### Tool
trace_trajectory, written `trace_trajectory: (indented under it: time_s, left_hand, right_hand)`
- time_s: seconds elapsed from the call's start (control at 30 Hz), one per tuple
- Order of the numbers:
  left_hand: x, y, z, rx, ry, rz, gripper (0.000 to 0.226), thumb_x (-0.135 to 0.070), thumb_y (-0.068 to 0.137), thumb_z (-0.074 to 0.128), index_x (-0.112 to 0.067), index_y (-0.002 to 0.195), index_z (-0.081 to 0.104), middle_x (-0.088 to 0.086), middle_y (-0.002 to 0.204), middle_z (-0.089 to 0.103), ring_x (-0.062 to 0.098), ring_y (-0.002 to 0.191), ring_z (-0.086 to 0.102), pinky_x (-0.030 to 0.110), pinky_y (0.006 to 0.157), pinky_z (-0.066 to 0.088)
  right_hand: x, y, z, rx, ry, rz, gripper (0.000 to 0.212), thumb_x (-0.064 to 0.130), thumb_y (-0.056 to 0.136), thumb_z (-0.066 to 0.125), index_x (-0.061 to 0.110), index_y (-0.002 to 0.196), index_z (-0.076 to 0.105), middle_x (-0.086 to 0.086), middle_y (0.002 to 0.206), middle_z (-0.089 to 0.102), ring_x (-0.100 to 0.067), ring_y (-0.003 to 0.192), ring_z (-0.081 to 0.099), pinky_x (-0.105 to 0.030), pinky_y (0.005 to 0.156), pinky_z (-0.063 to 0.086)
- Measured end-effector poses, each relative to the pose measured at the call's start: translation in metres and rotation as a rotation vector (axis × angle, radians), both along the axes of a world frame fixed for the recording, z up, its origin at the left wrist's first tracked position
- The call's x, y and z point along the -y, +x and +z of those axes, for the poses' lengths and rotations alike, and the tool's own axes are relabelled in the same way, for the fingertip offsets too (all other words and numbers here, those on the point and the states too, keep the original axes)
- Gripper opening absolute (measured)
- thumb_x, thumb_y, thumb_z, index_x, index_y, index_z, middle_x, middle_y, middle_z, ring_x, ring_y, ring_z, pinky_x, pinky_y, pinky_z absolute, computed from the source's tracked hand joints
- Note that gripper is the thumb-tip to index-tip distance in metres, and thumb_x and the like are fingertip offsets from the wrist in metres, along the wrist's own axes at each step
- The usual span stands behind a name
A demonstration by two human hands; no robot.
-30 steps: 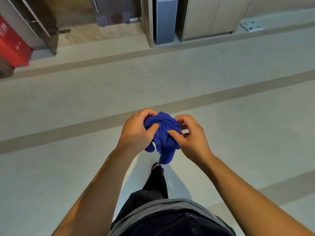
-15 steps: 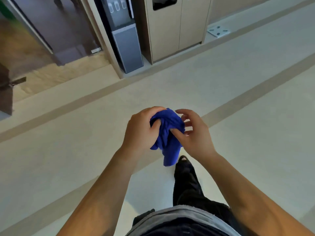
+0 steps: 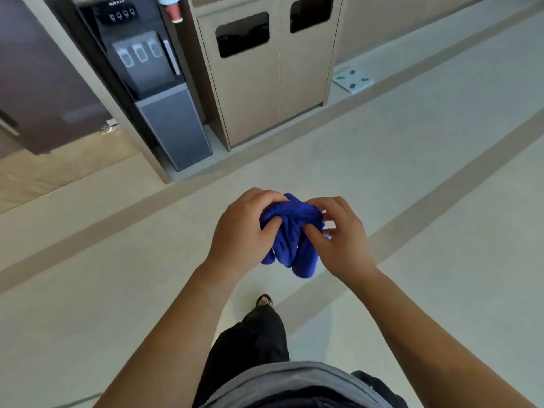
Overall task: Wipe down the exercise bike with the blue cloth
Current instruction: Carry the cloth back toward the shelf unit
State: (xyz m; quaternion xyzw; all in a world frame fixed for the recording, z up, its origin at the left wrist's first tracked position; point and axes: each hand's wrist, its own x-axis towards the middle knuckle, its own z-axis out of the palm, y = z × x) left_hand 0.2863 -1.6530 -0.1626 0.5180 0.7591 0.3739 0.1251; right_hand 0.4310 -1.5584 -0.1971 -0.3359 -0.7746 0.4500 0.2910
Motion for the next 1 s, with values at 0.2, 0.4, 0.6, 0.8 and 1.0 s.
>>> trace_trajectory:
  time_s: [0.2, 0.4, 0.6, 0.8, 1.0]
  left_hand:
    - [-0.164, -0.093, -0.020, 0.048, 0.023, -0.031, 0.030, -0.003, 0.084, 0.050, -0.023, 0.105, 0.058, -0.014, 0.102, 0.060, 0.006, 0.091, 0.055, 0.018, 0.078, 0.046]
    - [-0.329, -0.187, -0.004, 0.115, 0.044, -0.052, 0.034, -0.001, 0.085, 0.046, -0.025, 0.106, 0.057, -0.014, 0.101, 0.061, 0.007, 0.090, 0.056, 0.029, 0.075, 0.051]
    - [-0.476, -0.257, 0.020, 0.065, 0.081, -0.110, 0.033, -0.002, 0.084, 0.048, -0.027, 0.103, 0.057, -0.016, 0.099, 0.060, 0.004, 0.088, 0.054, 0.021, 0.072, 0.047]
    - [-0.616, -0.304, 0.018, 0.055, 0.069, -0.102, 0.031, -0.004, 0.084, 0.048, -0.025, 0.104, 0.059, -0.012, 0.101, 0.062, 0.008, 0.090, 0.057, 0.022, 0.075, 0.047]
    - [-0.777, -0.349, 0.018, 0.011, 0.016, -0.080, 0.033, -0.003, 0.082, 0.050, -0.025, 0.105, 0.059, -0.013, 0.101, 0.060, 0.006, 0.090, 0.055, 0.012, 0.077, 0.041]
  right_hand:
    - [-0.153, -0.098, -0.011, 0.000, -0.012, -0.031, 0.044, 0.011, 0.080, 0.059, 0.053, 0.088, 0.049, 0.019, 0.100, 0.053, 0.000, 0.090, 0.054, -0.017, 0.070, 0.050]
    - [-0.307, -0.195, 0.011, 0.002, -0.037, -0.068, 0.047, 0.006, 0.081, 0.054, 0.053, 0.086, 0.048, 0.018, 0.100, 0.051, 0.005, 0.091, 0.052, -0.021, 0.071, 0.048]
    - [-0.447, -0.263, 0.029, -0.065, -0.020, -0.159, 0.045, 0.005, 0.081, 0.055, 0.049, 0.087, 0.051, 0.016, 0.101, 0.052, 0.005, 0.091, 0.052, -0.029, 0.075, 0.052]
    - [-0.588, -0.309, 0.025, -0.084, -0.017, -0.158, 0.041, 0.006, 0.080, 0.056, 0.046, 0.089, 0.053, 0.016, 0.099, 0.053, 0.001, 0.090, 0.053, -0.034, 0.076, 0.054]
    - [-0.754, -0.356, 0.017, -0.093, -0.036, -0.117, 0.039, 0.008, 0.081, 0.056, 0.044, 0.094, 0.056, 0.018, 0.102, 0.053, 0.005, 0.091, 0.052, -0.032, 0.078, 0.054]
